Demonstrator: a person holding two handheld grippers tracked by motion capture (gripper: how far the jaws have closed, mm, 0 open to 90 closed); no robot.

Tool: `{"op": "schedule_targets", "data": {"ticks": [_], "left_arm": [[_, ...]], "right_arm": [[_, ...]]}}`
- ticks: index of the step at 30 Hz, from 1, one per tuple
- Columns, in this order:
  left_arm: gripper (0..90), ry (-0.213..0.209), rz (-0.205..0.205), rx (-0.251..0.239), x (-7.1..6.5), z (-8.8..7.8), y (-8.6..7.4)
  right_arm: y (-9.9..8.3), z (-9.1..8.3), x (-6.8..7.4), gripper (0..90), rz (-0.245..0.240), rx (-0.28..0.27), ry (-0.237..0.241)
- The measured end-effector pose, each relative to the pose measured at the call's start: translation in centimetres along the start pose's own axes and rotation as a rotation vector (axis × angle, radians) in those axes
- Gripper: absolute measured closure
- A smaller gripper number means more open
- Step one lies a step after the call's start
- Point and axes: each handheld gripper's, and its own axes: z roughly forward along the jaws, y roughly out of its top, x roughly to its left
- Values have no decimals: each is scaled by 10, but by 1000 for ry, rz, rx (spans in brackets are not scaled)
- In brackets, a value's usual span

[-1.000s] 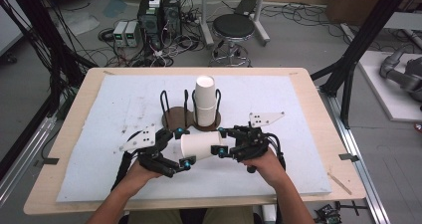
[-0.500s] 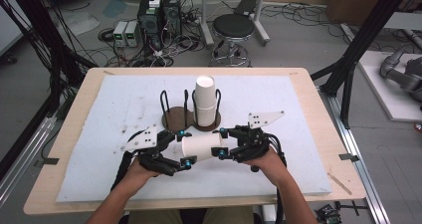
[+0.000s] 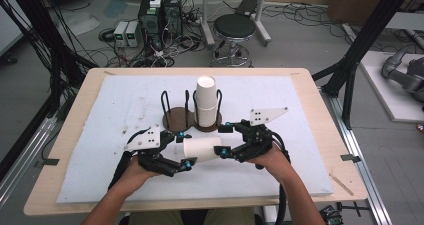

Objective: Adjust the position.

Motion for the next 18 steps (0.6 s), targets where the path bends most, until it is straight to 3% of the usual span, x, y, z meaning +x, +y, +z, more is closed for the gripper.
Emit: {"op": "schedule_targets", "data": {"ticks": [1,2,4,6,11,18], "left_arm": [[276,2,0,12,1,-1,2],[280,6,-2,24,1,-1,4],[280,11,-6,51,2,-1,7],[279,17,5,100,4,-1,11],[279,20,30,176,5,-1,18],[279,20,51,257,9,-1,28]], "right_arm": [[2,0,1,204,-17,9,-12],[10,0,5,204,-70,59,-54],[13,0,7,204,-92,84,-72],[22,3,11,204,-160,160,-111],[36,12,17,206,-271,298,-133],[41,29,18,209,-361,453,-154]]}}
